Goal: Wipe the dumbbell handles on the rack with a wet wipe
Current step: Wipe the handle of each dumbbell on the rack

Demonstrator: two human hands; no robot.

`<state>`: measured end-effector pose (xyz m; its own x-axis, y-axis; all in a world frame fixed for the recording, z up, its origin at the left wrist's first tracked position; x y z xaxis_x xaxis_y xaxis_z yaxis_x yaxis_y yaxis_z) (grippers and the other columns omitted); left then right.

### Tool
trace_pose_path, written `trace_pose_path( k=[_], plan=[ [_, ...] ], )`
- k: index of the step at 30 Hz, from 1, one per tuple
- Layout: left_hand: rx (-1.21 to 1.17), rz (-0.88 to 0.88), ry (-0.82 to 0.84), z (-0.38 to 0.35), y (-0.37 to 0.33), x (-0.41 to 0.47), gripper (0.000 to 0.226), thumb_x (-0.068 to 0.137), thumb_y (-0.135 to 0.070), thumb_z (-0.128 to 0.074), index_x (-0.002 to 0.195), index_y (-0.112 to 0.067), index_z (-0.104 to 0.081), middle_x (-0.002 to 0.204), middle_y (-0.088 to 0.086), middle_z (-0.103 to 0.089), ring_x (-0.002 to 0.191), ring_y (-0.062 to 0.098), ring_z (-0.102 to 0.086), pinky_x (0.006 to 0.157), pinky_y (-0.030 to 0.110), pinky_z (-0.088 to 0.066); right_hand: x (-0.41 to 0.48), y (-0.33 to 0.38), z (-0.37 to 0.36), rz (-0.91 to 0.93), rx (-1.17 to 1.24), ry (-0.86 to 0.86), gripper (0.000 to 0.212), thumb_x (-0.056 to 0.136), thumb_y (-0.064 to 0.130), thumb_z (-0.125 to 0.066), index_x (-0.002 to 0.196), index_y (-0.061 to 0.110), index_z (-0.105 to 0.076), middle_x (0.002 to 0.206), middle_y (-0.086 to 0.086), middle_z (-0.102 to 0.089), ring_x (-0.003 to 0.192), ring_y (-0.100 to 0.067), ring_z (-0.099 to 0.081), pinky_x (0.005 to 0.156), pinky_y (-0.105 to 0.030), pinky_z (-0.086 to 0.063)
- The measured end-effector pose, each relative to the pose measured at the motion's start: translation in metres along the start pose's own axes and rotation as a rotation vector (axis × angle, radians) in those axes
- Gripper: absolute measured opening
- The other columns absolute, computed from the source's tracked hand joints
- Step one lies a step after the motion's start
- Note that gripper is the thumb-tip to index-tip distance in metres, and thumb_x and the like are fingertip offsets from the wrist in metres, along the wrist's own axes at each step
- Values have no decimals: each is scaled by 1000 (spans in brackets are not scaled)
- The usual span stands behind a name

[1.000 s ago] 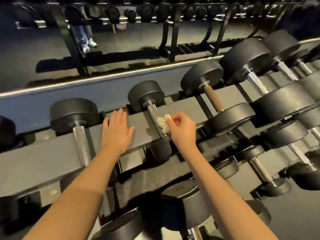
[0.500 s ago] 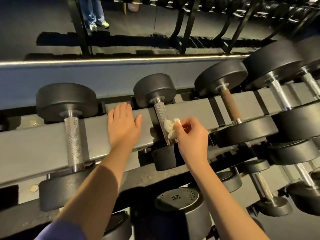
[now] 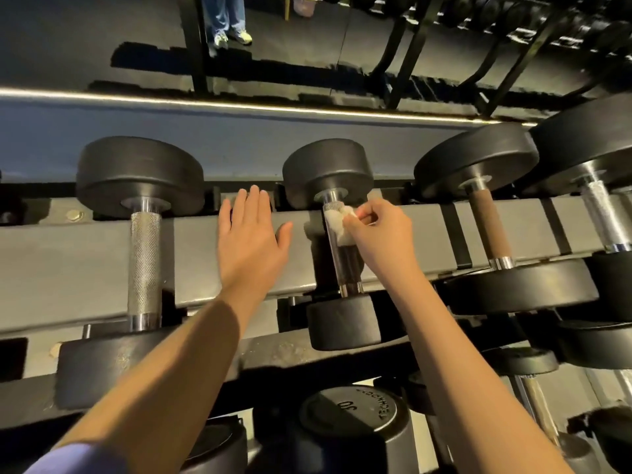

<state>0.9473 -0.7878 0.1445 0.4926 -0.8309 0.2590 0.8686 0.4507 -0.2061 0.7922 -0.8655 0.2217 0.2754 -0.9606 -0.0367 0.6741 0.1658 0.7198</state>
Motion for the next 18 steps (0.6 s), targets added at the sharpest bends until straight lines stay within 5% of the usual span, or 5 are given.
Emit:
trace_pose_path(
  k=[4,11,18],
  plan=[
    [-3,13,-14,0,0,-1,62,99,-44,-29,146,-3,-33,150,14,-37,142,28,-28,120,44,-13,-13,-12,7,11,-84,111,12,90,26,-63,84,16,-60,75,6,-58,66,-2,-52,48,-9,-37],
    [16,16,1,0,0,-2,64,98,-46,-28,146,-4,-33,150,13,-37,142,27,-27,119,44,-13,10,4,-7,-44,135,-29,7,89,18,-61,82,16,-59,71,5,-57,62,-3,-50,53,-9,-37],
    [14,17,-2,0,0,-2,63,98,-45,-26,145,-4,-37,148,13,-41,141,27,-31,119,44,-14,-14,-10,7,20,-75,98,8,88,22,-64,84,15,-64,78,2,-63,70,-3,-54,53,-9,-38]
  ],
)
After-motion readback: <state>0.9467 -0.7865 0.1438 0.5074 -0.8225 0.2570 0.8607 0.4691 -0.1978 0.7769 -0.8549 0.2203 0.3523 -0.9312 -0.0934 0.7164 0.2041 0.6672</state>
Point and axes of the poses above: each hand's wrist, its own x-axis towards the middle knuckle, its own z-axis out of the back of the hand, y = z × x, the point moved 3 cm from there along x, towards the middle knuckle
